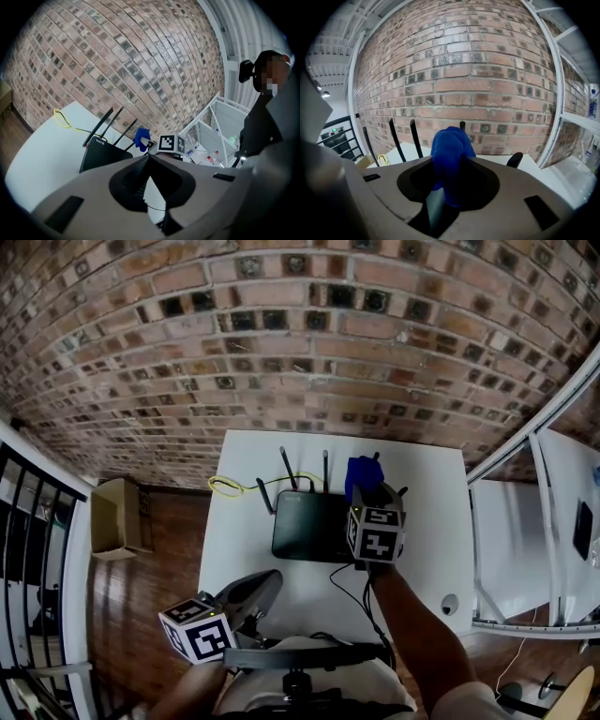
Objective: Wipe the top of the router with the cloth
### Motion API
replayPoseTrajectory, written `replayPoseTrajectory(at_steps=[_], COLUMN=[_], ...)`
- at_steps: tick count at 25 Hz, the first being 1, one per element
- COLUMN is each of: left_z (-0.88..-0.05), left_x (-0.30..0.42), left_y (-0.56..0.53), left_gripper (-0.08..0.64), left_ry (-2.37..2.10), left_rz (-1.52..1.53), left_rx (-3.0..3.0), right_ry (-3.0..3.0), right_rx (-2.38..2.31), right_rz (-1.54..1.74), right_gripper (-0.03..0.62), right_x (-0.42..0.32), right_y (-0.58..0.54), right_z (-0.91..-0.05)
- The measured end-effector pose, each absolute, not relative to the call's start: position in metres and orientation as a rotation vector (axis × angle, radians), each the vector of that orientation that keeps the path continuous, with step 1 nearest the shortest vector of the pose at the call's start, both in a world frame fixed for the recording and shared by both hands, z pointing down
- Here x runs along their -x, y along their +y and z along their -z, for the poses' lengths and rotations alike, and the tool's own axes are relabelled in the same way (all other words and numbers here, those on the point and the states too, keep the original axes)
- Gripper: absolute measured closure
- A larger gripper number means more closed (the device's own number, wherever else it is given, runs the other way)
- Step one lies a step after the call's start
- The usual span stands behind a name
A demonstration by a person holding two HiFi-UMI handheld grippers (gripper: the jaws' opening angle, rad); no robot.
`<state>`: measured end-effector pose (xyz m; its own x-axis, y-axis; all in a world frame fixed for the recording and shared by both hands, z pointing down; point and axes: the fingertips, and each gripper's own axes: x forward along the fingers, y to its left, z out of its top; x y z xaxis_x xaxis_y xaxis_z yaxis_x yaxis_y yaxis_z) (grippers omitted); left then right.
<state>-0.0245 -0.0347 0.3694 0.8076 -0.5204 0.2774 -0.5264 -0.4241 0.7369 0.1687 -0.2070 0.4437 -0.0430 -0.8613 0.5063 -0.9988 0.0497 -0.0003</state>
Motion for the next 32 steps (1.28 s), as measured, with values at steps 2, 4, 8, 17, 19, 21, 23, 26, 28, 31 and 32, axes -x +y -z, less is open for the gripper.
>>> replayPoseTrajectory(at_steps=[2, 4, 8, 17, 19, 21, 23, 26, 28, 31, 32], left_z=[-0.366, -0.361, -0.366, -0.368, -0.369, -0.367, -0.371, -0.378, -0.374, -0.371, -0.370], left_x=[0.025, 0.025, 0.030, 0.033, 0.033, 0.032, 0.035, 0.043, 0.045, 0.047, 0.048], left_y=[-0.039, -0.045, -0.047, -0.047, -0.045, -0.045, -0.042, -0.040, -0.043, -0.045, -0.047], left_gripper=[0.535, 0.535, 0.535, 0.535, 0.535, 0.535, 0.535, 0.535, 0.535, 0.535, 0.535], left_ry=[-0.773, -0.779, -0.788, -0.818, -0.819, -0.821, -0.829, -0.836, -0.843, -0.859, -0.861], left_rz=[0.007, 0.034, 0.037, 0.028, 0.026, 0.035, 0.017, 0.006, 0.021, 0.024, 0.029], left_rx=[-2.116, -2.142, -2.117, -2.131, -2.122, -2.122, -2.090, -2.112, -2.118, -2.079, -2.081], right_ry=[-1.934, -1.905, -1.839, -1.728, -1.727, -1.735, -1.771, -1.880, -1.968, -2.089, -2.125], right_rx=[-1.858, -1.843, -1.813, -1.725, -1.719, -1.712, -1.714, -1.718, -1.720, -1.738, -1.744], right_rz=[-0.553, -0.607, -0.706, -0.785, -0.784, -0.804, -0.847, -0.873, -0.854, -0.805, -0.788], right_gripper=[0.456, 0.456, 0.456, 0.456, 0.456, 0.456, 0.456, 0.456, 0.456, 0.456, 0.456], right_x=[-0.169, -0.170, -0.171, -0.175, -0.175, -0.174, -0.169, -0.158, -0.150, -0.141, -0.138], right_y=[-0.208, -0.208, -0.206, -0.202, -0.203, -0.202, -0.199, -0.195, -0.196, -0.203, -0.205], right_z=[-0.459, -0.474, -0.504, -0.557, -0.558, -0.556, -0.547, -0.520, -0.495, -0.456, -0.444])
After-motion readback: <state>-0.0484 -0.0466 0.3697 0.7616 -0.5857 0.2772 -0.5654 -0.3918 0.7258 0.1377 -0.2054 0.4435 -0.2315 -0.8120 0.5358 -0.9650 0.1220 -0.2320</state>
